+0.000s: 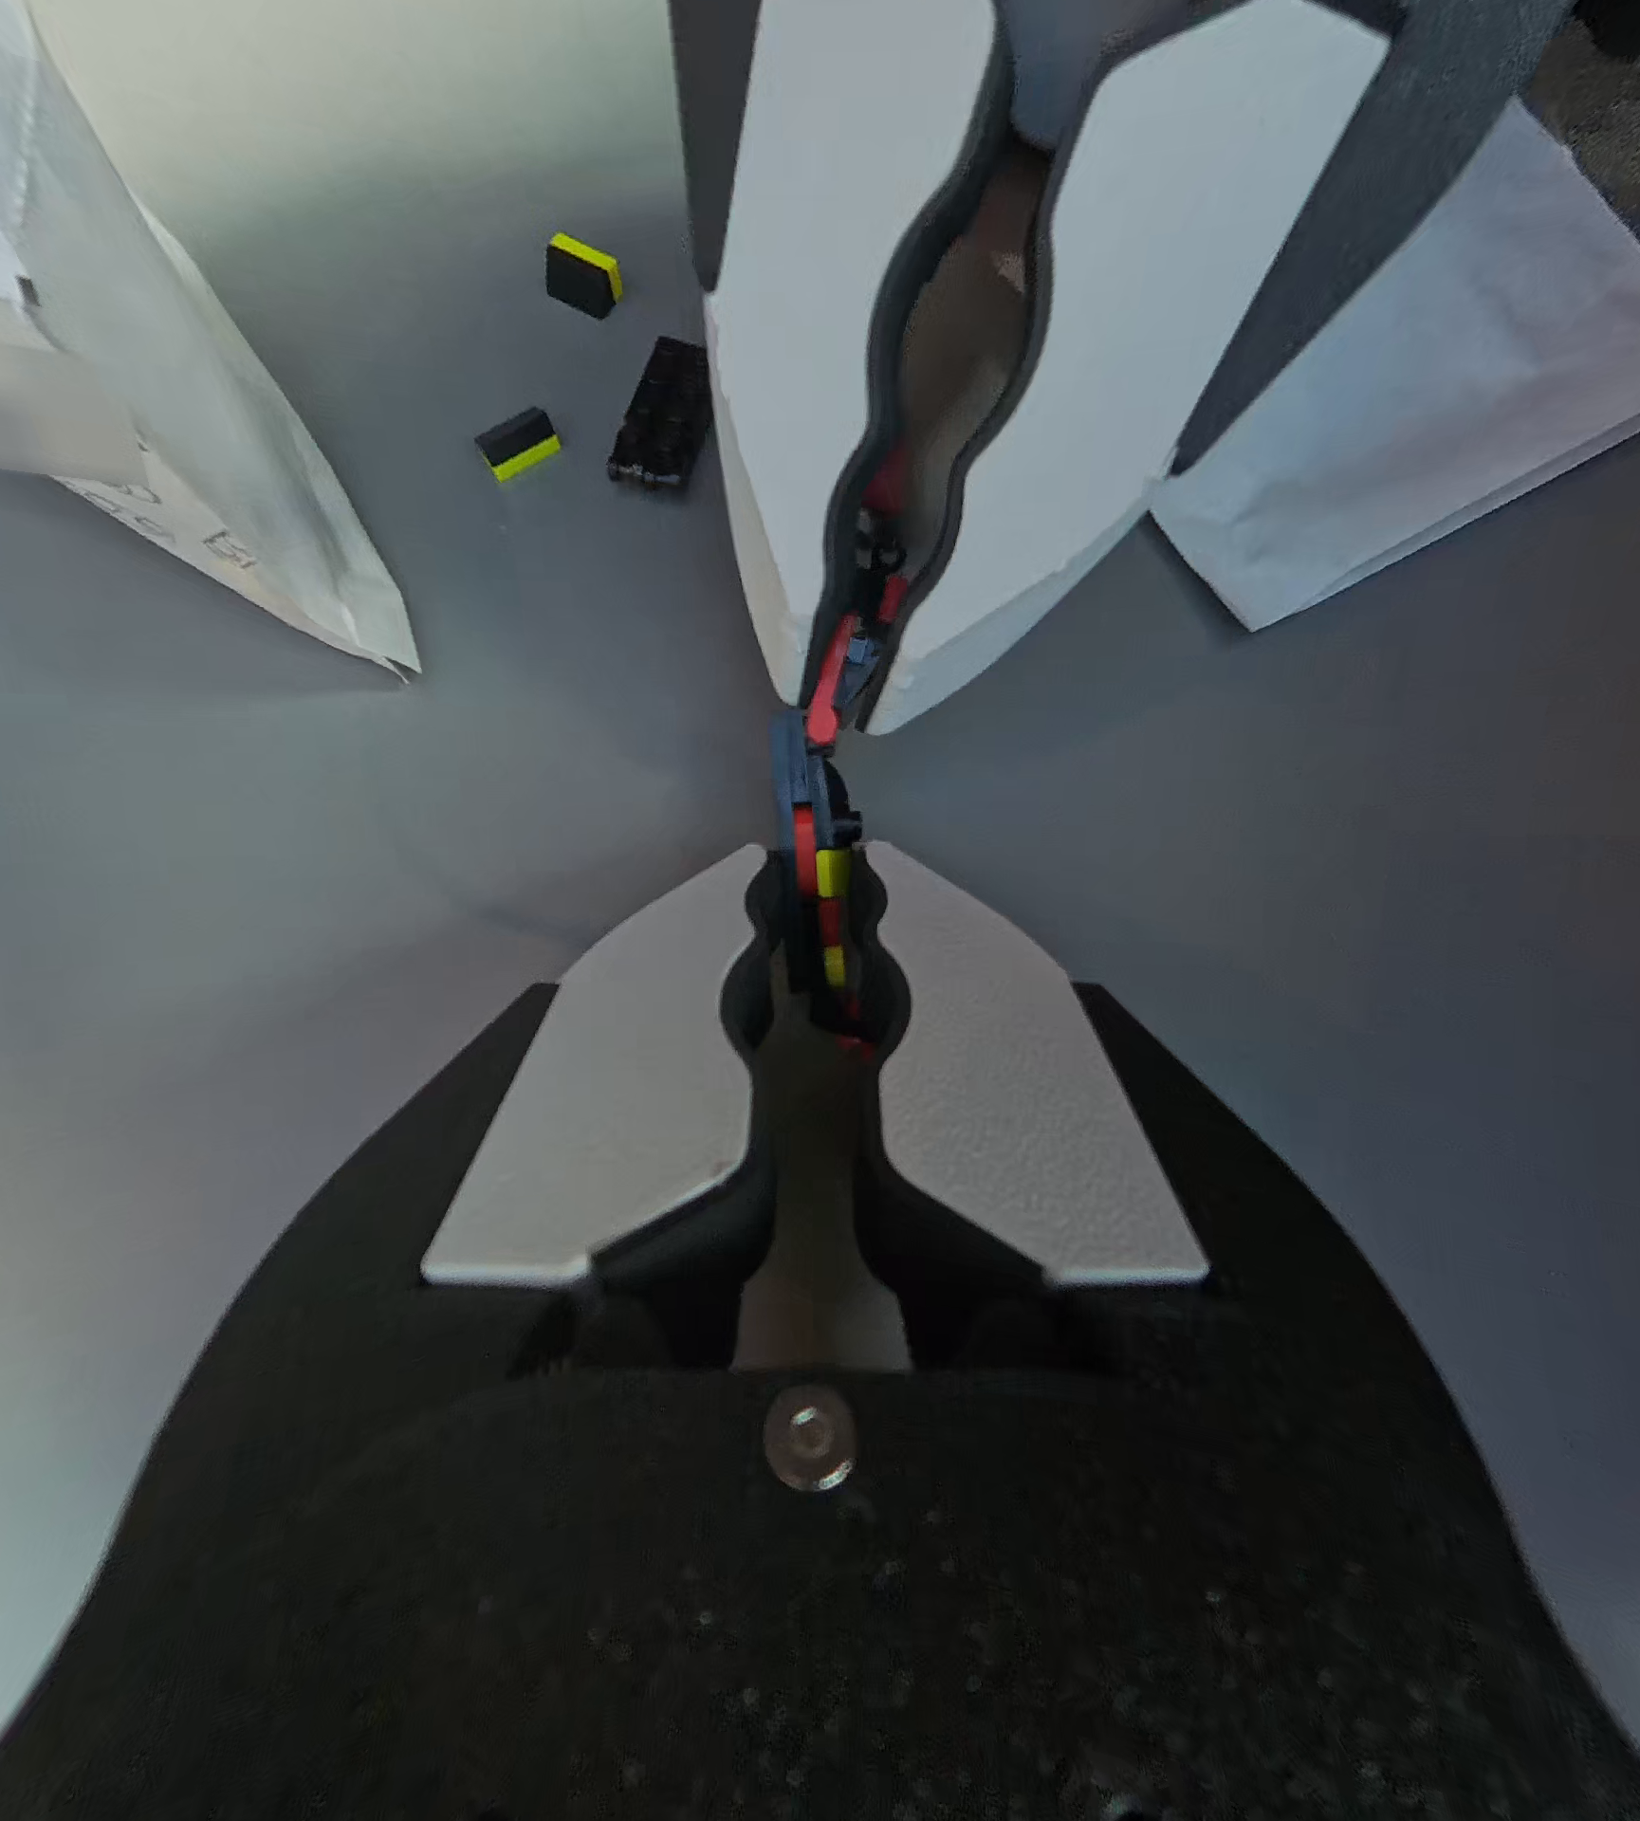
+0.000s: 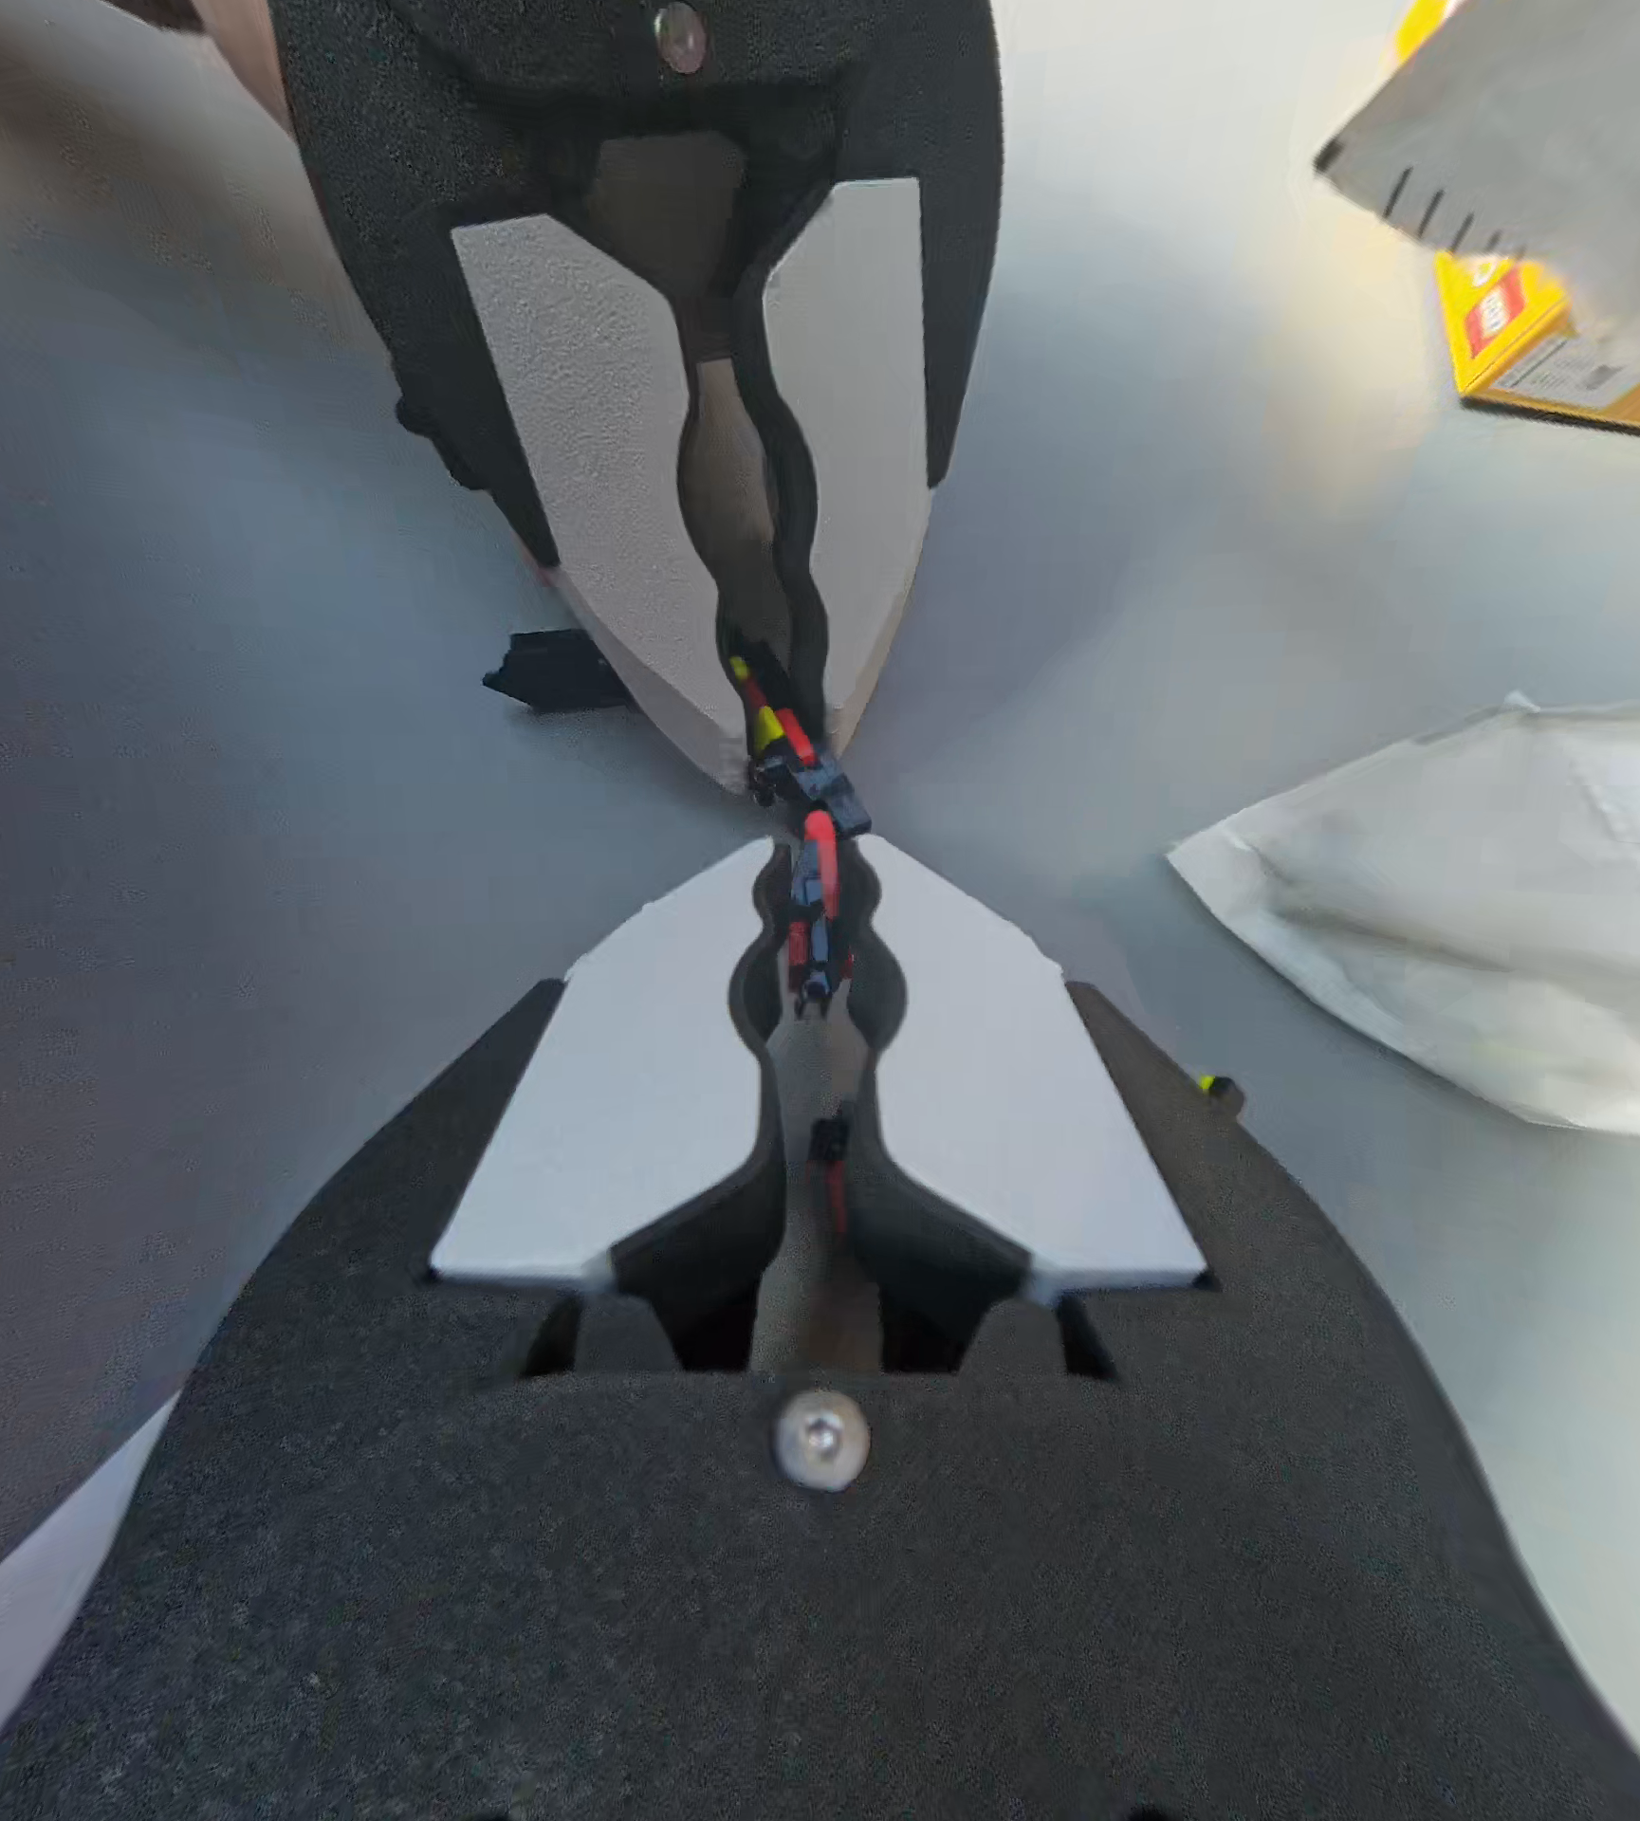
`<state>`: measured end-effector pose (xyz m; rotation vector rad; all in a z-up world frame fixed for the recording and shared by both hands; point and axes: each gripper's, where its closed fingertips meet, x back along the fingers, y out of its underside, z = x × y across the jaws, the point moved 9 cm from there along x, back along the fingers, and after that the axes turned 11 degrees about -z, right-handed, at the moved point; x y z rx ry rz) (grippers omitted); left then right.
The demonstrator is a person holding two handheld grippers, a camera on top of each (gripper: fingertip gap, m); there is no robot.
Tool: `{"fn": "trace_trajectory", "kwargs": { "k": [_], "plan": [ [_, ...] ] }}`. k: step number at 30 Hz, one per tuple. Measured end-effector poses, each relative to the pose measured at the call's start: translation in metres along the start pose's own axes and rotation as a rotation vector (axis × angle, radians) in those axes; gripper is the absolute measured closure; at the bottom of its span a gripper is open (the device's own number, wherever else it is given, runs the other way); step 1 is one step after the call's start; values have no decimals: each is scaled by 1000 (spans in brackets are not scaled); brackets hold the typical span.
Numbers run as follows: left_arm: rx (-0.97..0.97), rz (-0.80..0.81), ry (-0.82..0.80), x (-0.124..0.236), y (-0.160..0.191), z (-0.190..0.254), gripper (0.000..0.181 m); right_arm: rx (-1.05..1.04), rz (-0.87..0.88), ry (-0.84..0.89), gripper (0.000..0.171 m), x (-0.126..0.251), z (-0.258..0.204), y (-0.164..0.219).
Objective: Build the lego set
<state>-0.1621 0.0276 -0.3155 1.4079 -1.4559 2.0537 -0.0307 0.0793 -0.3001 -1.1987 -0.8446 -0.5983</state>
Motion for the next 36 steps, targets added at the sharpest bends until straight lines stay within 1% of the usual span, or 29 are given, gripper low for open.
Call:
{"fn": "trace_trajectory", "kwargs": {
  "k": [3,5,6,7,8,9,10,11,12,13,14,15,16,18,20,21,22,24,26,27,28,30,31,34,35,36],
  "plan": [
    [109,89,35,7,1,-6,168,126,70,245,163,6,-9,-7],
    [162,152,51,12,0,-9,169,162,151,321,163,10,-10,-8],
    [192,201,86,15,-1,-10,169,125,203,293,163,14,-7,-8],
    [231,250,124,18,1,-12,169,76,308,257,171,21,-4,-8],
    [274,273,128,21,6,-17,169,38,413,262,171,32,2,-7],
    [309,319,142,25,12,-20,169,12,481,267,171,44,8,-6],
    [346,400,202,32,11,-21,169,2,539,262,171,52,11,-5],
    [347,440,212,38,8,-21,169,-4,445,237,171,46,15,-5],
    [301,397,142,40,5,-19,169,-9,366,228,171,40,16,-5],
    [242,338,66,41,2,-17,169,-12,378,229,171,39,15,-7],
    [205,310,26,44,0,-16,169,-32,386,211,169,41,16,-9],
    [170,280,-12,46,0,-16,169,-57,366,163,159,42,20,-10],
    [135,244,-49,48,-2,-15,169,-71,351,119,155,42,23,-11],
    [76,179,-124,51,-4,-14,169,-82,314,88,150,39,27,-12],
    [55,143,-160,52,-5,-15,169,-79,305,47,148,40,28,-14],
    [47,120,-184,51,-4,-16,169,-59,313,2,132,42,27,-15],
    [37,106,-191,50,-3,-16,169,-64,324,-18,131,44,28,-16],
    [33,125,-165,48,-4,-14,169,-52,315,-7,132,39,28,-19],
    [16,134,-160,46,-8,-11,169,20,272,3,142,27,19,-27],
    [15,135,-150,45,-9,-11,169,49,253,46,153,23,17,-31],
    [23,140,-142,45,-8,-11,169,79,245,87,157,22,19,-32],
    [88,203,-79,46,-5,-12,169,96,258,92,158,26,18,-34],
    [131,244,-38,47,-3,-14,169,140,264,142,158,27,15,-36],
    [288,427,159,49,2,-22,168,270,351,290,158,35,9,-42],
    [317,438,189,48,5,-23,170,325,383,372,158,38,6,-44],
    [358,432,202,45,11,-25,169,378,464,448,158,48,5,-45]
  ]
}}
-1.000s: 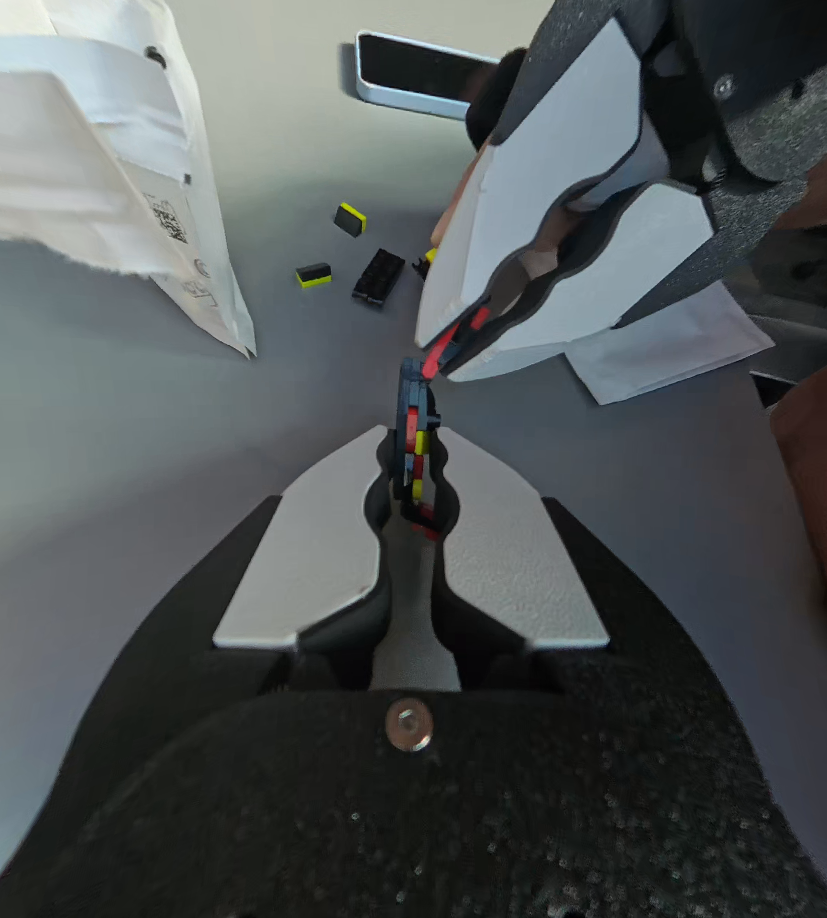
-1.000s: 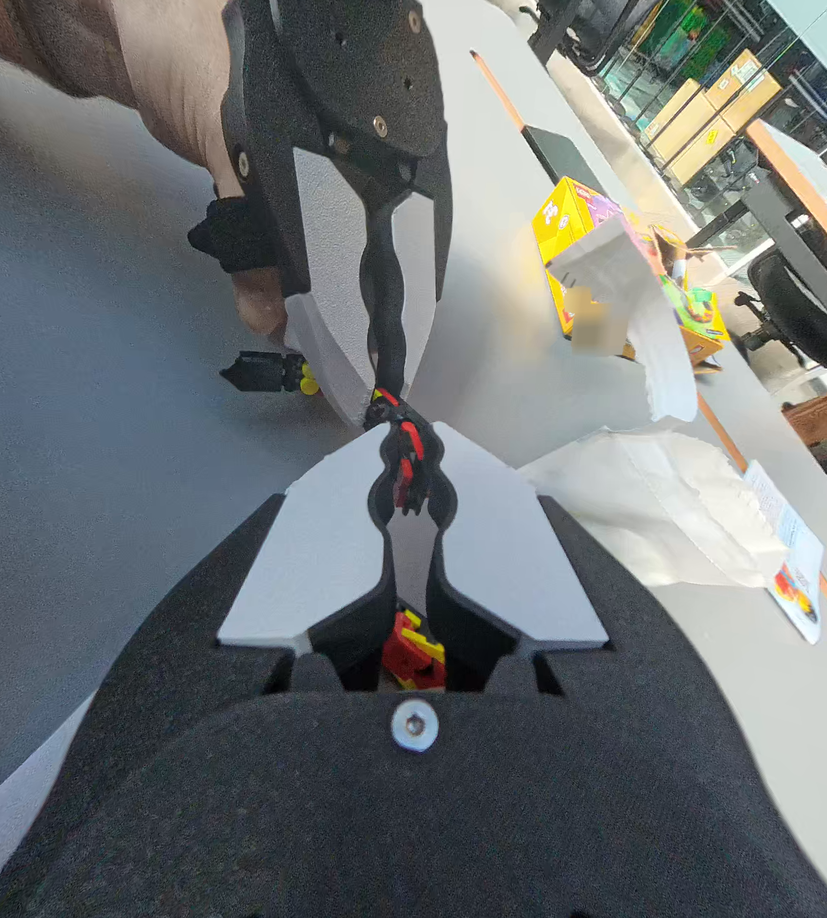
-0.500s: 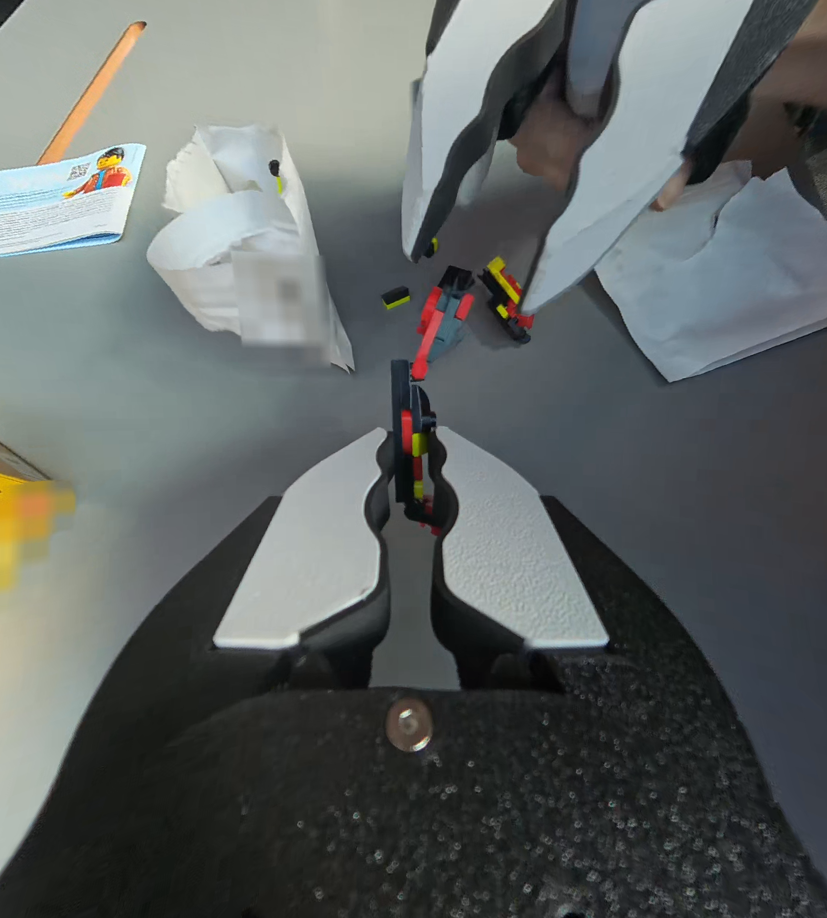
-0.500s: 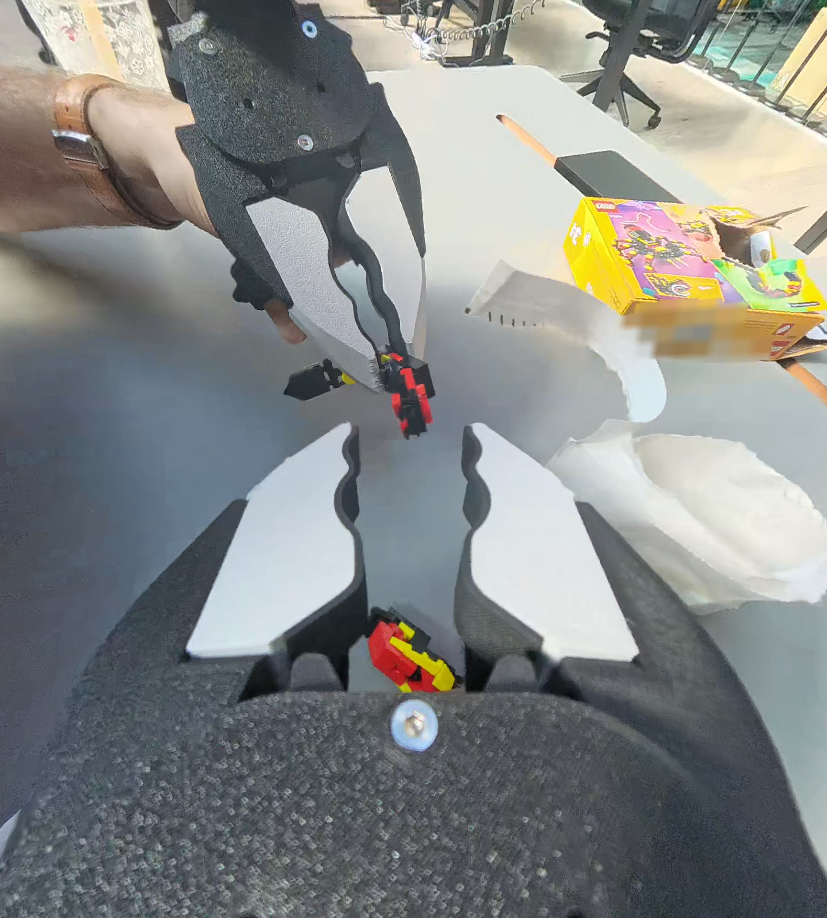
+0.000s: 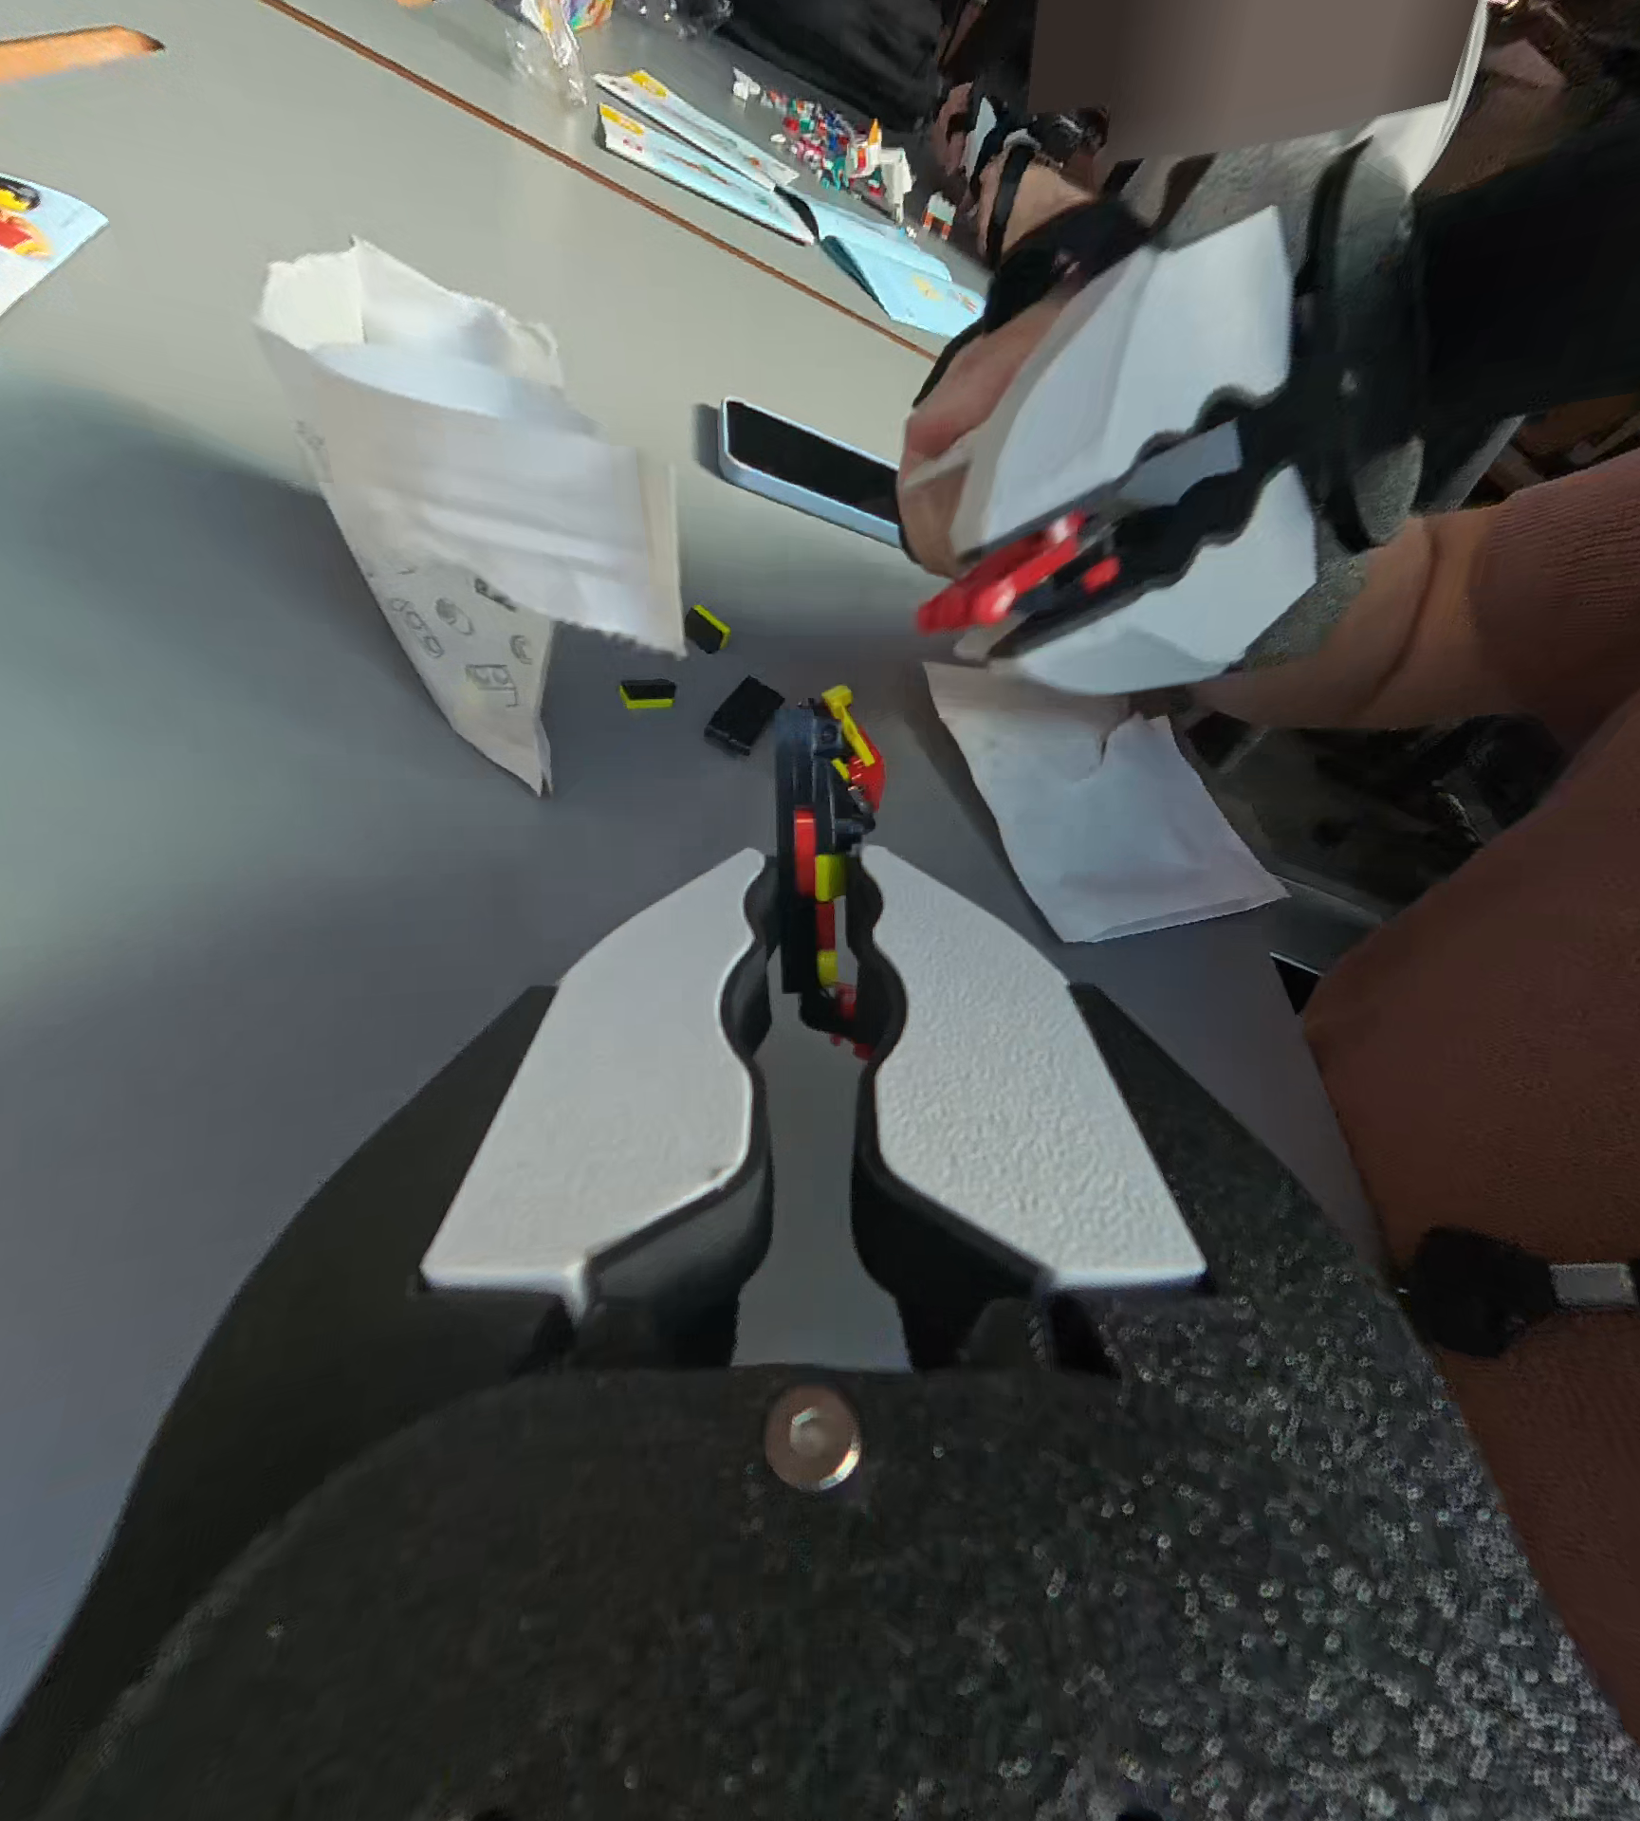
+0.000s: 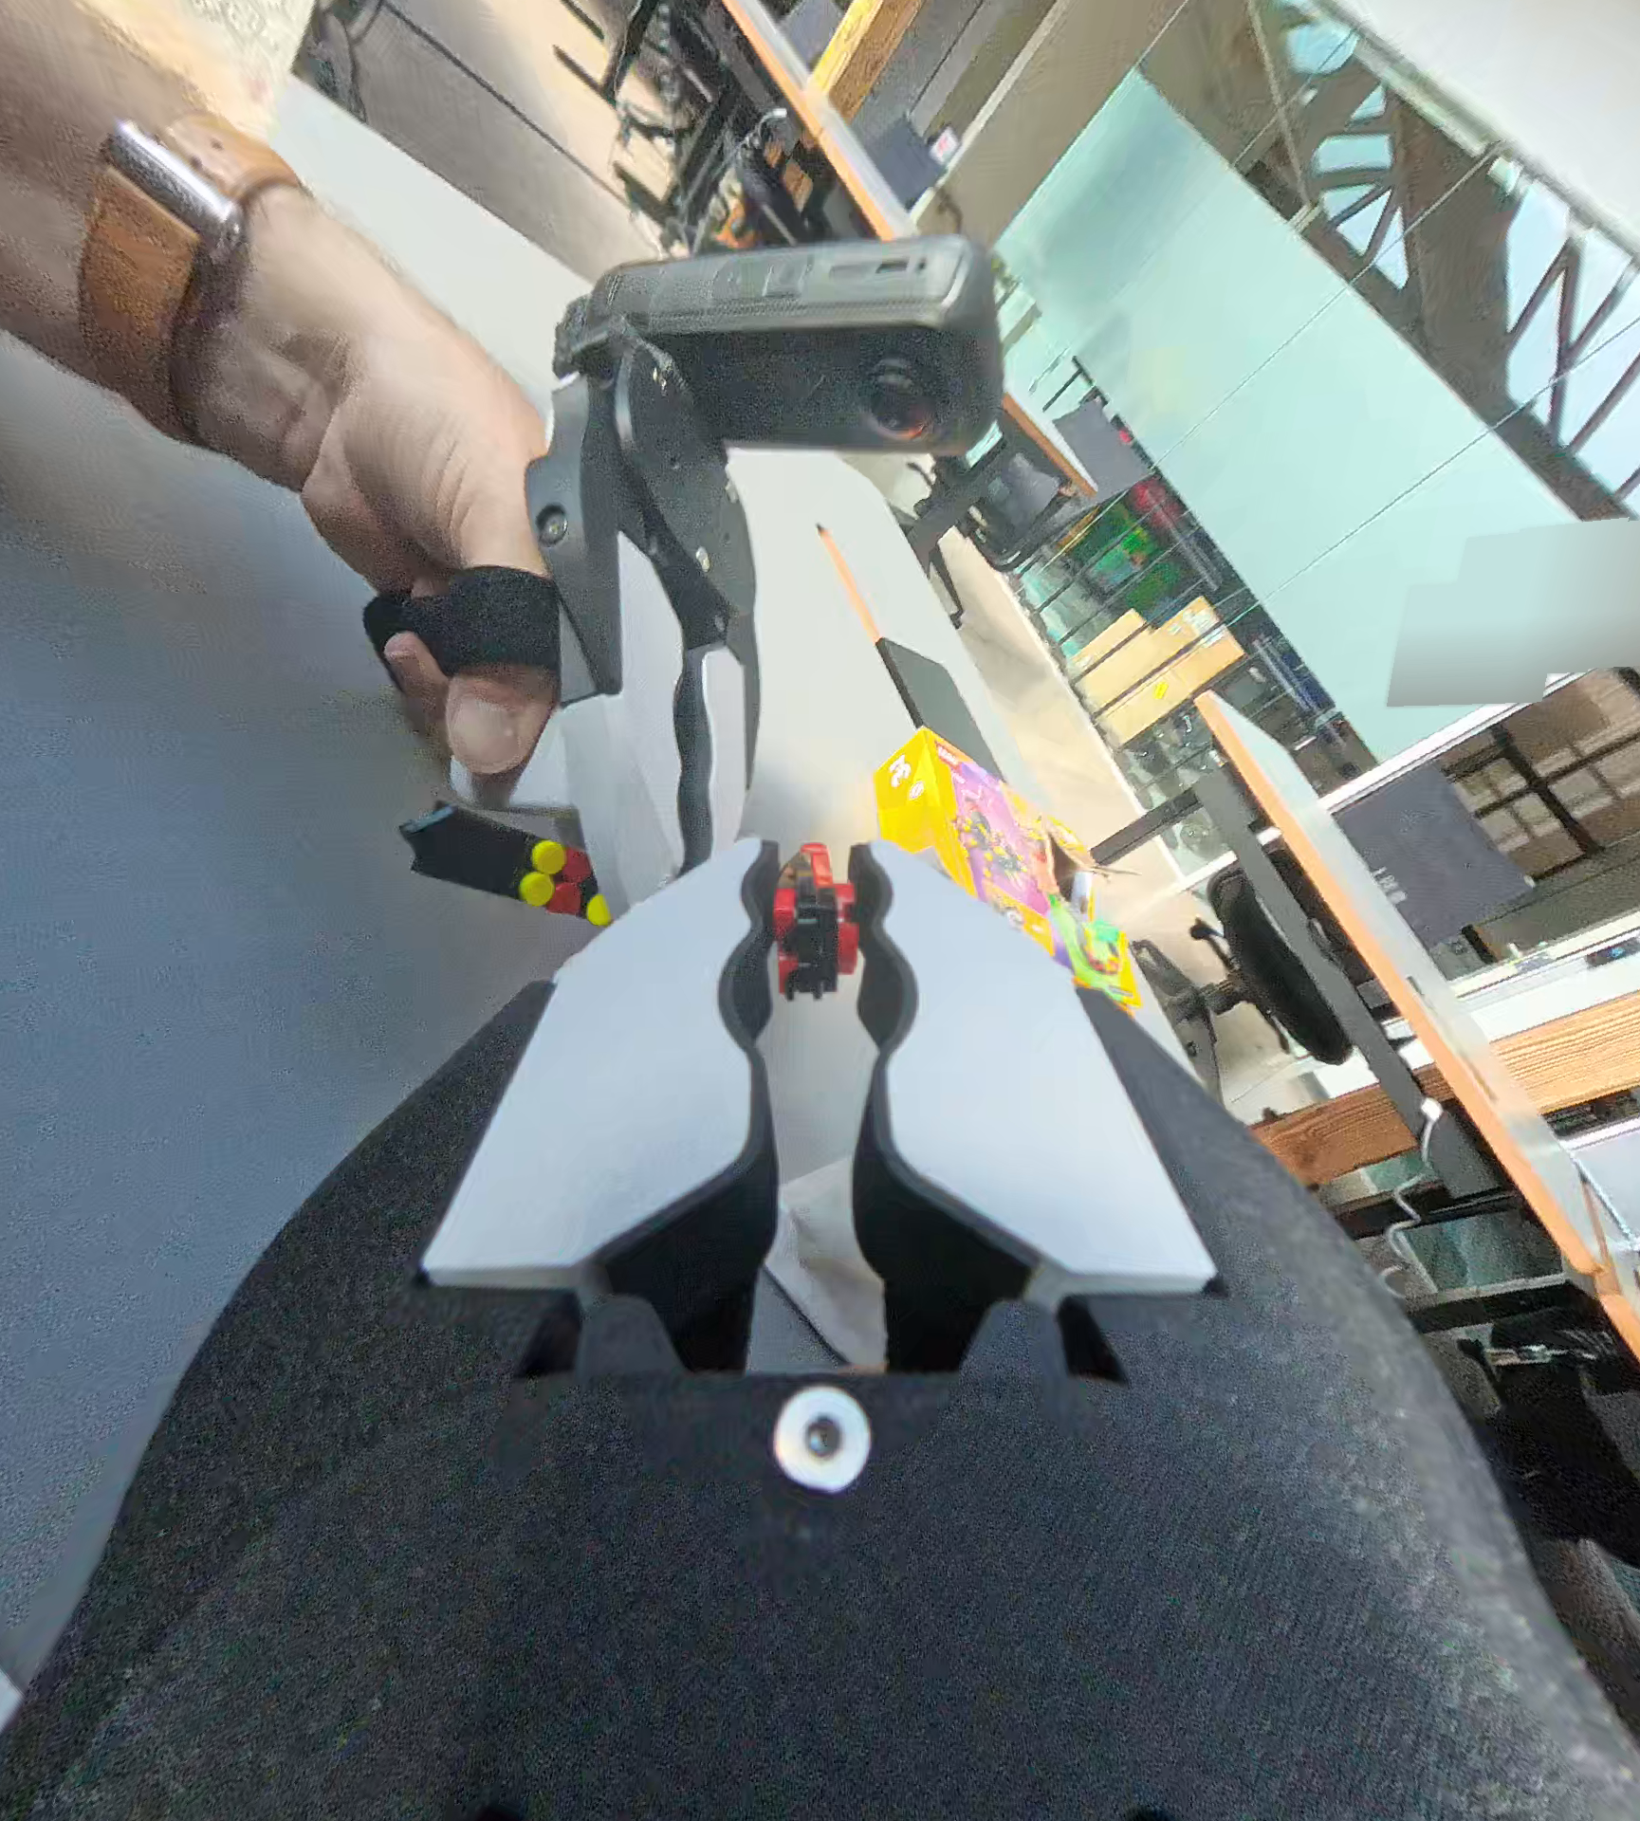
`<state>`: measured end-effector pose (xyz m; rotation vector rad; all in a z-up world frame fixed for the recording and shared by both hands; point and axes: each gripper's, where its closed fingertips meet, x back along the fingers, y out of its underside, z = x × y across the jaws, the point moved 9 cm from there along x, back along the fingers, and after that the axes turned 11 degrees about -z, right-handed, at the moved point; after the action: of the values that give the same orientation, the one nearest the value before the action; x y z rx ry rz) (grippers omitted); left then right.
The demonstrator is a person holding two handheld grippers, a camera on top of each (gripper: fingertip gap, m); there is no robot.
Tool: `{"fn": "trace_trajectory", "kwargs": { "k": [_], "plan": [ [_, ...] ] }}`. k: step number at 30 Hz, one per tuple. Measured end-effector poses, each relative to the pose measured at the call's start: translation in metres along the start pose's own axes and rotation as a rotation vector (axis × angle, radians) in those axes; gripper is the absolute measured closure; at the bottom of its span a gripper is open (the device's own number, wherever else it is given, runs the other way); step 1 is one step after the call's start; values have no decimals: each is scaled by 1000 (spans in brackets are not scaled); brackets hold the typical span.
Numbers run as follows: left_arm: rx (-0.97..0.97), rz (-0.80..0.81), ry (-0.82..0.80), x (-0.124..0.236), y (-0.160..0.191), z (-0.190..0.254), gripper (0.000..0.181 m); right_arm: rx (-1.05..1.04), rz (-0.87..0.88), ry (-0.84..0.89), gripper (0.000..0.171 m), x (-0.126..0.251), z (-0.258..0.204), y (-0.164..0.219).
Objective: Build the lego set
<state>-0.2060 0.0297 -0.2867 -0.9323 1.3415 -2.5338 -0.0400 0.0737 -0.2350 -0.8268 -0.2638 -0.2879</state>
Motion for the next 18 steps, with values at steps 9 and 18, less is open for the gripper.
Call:
{"fn": "trace_trajectory", "kwargs": {
  "k": [9,18],
  "plan": [
    [-43,-73,-164,8,3,-7,169,-528,-349,-493,157,-25,3,55],
    [-383,-311,-184,-20,-3,13,169,-474,-237,-560,141,-31,-3,40]
  ]
}}
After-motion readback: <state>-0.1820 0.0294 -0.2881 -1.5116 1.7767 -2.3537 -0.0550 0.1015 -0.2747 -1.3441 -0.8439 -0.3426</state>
